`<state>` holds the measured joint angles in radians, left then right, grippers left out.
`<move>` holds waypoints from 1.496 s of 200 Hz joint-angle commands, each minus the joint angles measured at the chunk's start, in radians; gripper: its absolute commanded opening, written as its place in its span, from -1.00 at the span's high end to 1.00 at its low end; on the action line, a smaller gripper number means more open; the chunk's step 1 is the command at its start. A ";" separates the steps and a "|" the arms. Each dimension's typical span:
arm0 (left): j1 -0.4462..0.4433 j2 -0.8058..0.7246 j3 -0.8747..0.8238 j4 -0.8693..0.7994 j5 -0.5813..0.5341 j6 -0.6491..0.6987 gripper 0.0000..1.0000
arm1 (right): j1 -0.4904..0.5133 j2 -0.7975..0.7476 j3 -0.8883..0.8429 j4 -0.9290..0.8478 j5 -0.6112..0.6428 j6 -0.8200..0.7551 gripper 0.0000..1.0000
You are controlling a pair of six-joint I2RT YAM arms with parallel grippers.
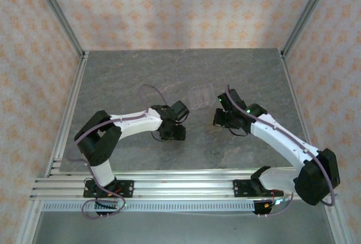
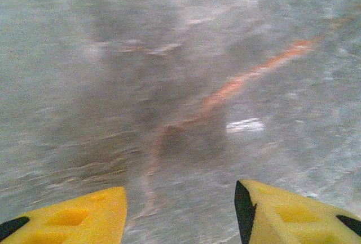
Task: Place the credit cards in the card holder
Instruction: Turn over the card holder at the bottom-center of the table, then close the button on the card holder.
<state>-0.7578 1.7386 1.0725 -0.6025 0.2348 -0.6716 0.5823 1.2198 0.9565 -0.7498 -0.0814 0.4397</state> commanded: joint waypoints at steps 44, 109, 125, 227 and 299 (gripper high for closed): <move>0.033 -0.108 -0.049 -0.146 -0.119 -0.041 -0.12 | 0.247 0.291 0.185 -0.387 0.508 0.039 1.00; 0.102 -0.206 -0.096 -0.201 -0.162 -0.080 -0.13 | 0.408 0.550 0.303 -0.244 0.369 0.098 0.51; 0.117 -0.230 -0.114 -0.203 -0.160 -0.087 -0.13 | 0.410 0.528 0.299 -0.158 0.264 0.074 0.31; -0.014 -0.093 0.157 -0.184 -0.055 0.067 0.00 | 0.088 0.205 0.020 -0.013 0.005 -0.031 0.30; -0.118 0.187 0.378 -0.195 -0.007 0.078 0.07 | 0.013 0.204 -0.062 0.072 -0.147 -0.064 0.46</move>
<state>-0.8623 1.8797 1.4162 -0.7647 0.2115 -0.6174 0.6071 1.4330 0.9085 -0.7143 -0.1795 0.3988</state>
